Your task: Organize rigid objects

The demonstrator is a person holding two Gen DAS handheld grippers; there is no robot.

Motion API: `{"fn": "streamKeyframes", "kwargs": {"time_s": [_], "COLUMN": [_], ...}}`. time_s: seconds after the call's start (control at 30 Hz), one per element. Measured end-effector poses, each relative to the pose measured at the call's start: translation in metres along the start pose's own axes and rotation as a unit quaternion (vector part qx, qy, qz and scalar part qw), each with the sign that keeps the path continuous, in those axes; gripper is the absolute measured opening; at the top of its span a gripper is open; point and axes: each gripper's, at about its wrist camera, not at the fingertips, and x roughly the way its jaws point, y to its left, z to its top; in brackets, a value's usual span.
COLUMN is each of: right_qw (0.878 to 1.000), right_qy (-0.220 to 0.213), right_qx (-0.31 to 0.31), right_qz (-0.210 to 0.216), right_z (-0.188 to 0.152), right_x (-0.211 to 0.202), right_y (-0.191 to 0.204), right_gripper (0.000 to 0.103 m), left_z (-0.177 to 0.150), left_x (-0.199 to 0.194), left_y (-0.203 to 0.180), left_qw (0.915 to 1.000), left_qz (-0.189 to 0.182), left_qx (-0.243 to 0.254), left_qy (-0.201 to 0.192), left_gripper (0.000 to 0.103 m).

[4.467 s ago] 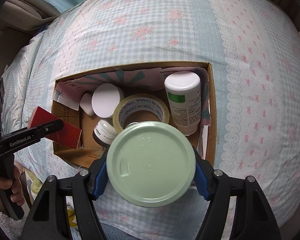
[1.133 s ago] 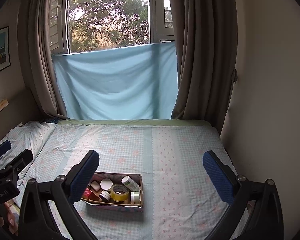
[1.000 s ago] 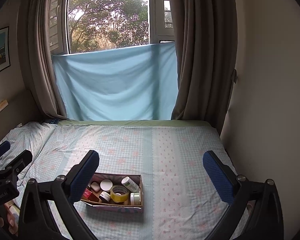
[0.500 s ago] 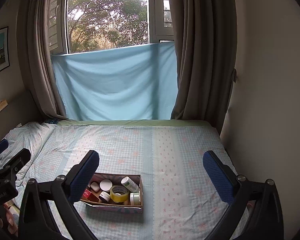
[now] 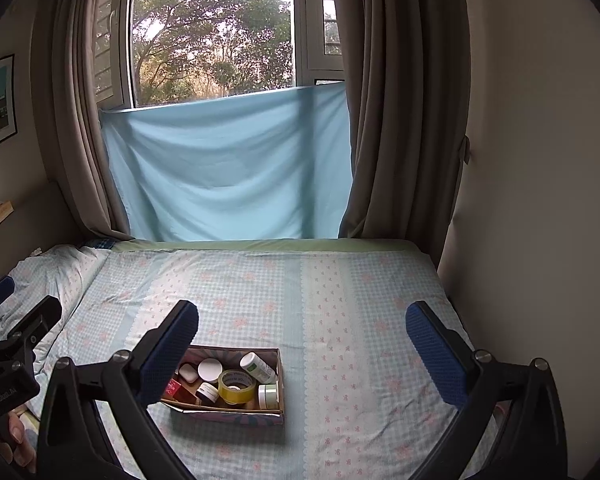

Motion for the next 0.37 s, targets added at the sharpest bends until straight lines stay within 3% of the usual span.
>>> {"fn": "streamKeyframes", "kwargs": {"time_s": [0.37], "right_qw": [1.000], "right_qy": [0.000], "right_qx": [0.001], "right_qz": [0.000], "right_z": [-0.0013], "right_x": [-0.0003], "right_y": [-0.0014], "right_gripper": [0.103], "left_z": [0.0007], "left_x": [-0.0034], "left_y": [0.0080], "left_qw": [0.9997], "left_qz": [-0.005], "left_qx": [-0.021], "left_qy": [-0.008], "left_gripper": [0.103]}}
